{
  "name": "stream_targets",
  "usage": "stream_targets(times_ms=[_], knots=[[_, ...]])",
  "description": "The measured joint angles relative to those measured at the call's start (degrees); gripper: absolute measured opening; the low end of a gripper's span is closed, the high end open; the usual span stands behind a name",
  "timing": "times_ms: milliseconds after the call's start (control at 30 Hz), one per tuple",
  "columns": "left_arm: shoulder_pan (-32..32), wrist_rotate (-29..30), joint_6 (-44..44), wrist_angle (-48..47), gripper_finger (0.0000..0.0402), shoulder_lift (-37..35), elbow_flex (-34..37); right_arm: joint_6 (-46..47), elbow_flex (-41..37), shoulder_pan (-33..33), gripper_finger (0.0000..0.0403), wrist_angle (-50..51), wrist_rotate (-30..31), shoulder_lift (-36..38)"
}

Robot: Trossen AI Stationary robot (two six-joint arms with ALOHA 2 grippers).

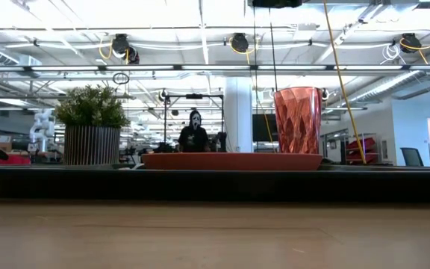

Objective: Pick and place plate/cup/fork/spoon on tray
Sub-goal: Put the orange spoon on the black tray in between the orange plate and pink fork

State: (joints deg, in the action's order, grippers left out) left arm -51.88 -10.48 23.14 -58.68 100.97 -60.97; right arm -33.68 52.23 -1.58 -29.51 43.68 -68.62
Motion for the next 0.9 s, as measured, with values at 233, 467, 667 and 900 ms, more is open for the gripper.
stream_targets(times_ms=[233,467,667,900], knots=[[-0.9,1.4,0.0,3.8,0.0222,0.0,1.8,0.1,0.0,0.0,0.0037,1.2,3.0,0.0],[-1.1,1.4,3.4,8.8,0.0131,-0.3,5.0,0.0,0.0,-0.5,0.0036,1.1,2.8,0.0],[-1.8,0.9,4.2,10.9,0.0057,-0.4,6.4,-0.2,0.0,-0.5,0.0036,0.6,2.8,0.0],[-0.1,0.3,3.4,10.3,0.0011,-0.2,6.0,-0.4,0.0,-0.4,0.0036,-0.2,2.7,0.0]])
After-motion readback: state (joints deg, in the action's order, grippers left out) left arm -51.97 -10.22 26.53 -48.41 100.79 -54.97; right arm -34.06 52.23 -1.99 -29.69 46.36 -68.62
